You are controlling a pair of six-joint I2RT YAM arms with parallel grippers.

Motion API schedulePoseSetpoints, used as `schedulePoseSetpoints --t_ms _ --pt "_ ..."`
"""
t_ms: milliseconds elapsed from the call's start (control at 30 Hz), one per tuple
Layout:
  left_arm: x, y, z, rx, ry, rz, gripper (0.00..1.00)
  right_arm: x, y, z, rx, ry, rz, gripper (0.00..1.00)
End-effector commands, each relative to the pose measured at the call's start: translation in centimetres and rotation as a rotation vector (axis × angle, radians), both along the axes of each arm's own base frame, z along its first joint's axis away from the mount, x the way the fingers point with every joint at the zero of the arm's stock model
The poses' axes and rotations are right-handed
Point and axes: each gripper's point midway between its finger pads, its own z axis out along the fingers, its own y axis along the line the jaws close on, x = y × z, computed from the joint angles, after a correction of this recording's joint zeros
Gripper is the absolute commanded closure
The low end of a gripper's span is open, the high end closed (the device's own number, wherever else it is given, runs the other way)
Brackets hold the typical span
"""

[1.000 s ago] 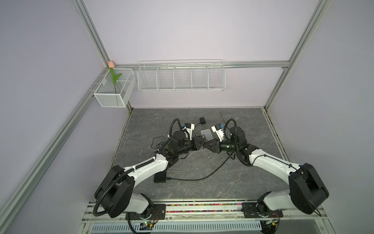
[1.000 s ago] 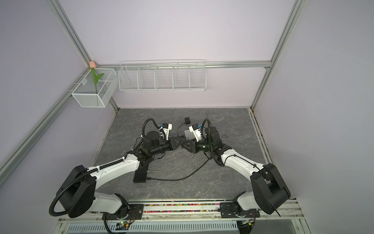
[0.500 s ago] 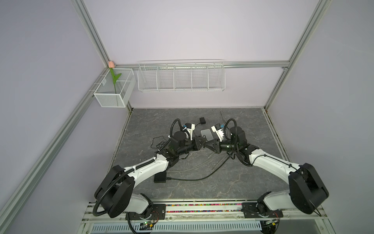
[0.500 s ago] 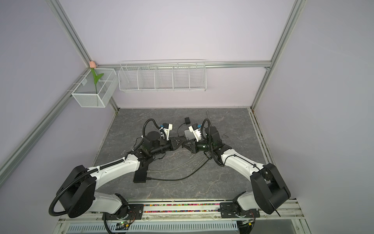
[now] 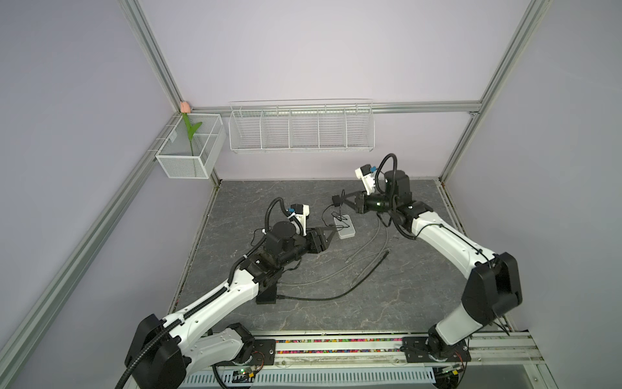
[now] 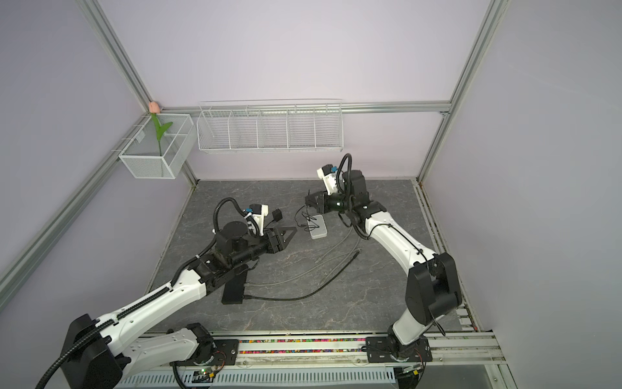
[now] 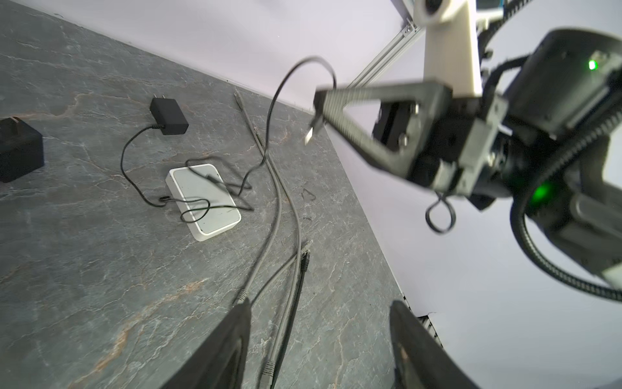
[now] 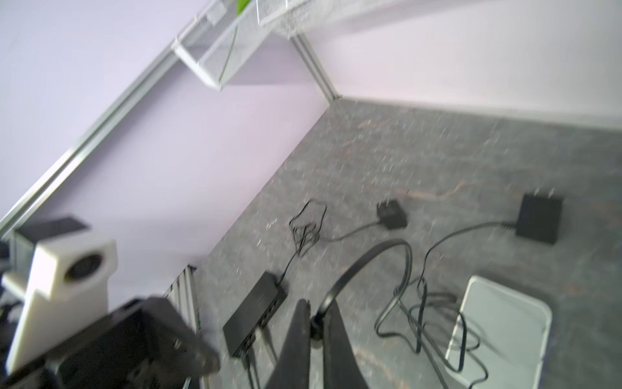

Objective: Insert the plug into the switch port

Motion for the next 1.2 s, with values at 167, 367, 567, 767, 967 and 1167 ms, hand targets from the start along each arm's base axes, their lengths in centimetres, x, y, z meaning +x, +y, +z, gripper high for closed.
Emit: schedulePoseSetpoints --t_ms 167,367,567,767,967,1167 --pt "-0.1 0.4 -4.7 0.170 0.060 0.004 0.34 3.7 -4.4 3.4 -0.141 -0.088 -0.140 0.92" --pt "1.6 -2.4 -9.7 0.271 0.161 -0.055 0.26 3.9 -7.0 -5.8 -0.270 0.054 -0.231 0.92" --pt "4.7 -4.1 -12.4 0.398 0.211 -0.011 0.19 3.7 -10.5 -8.7 -0.341 0.104 -0.345 0.93" --pt "7.5 -6.7 -14.8 0.504 0.262 -0.018 0.15 3.2 -13.8 -9.3 -0.400 0.090 -0.484 0.93" --pt "9.7 -8.0 -17.3 0.653 0.302 0.006 0.15 2.1 -15.4 -8.9 -0.427 0.067 -0.531 0.93" --pt "11.5 -8.3 -19.2 0.763 0.336 0.051 0.15 1.3 -15.4 -8.3 -0.398 0.049 -0.527 0.93"
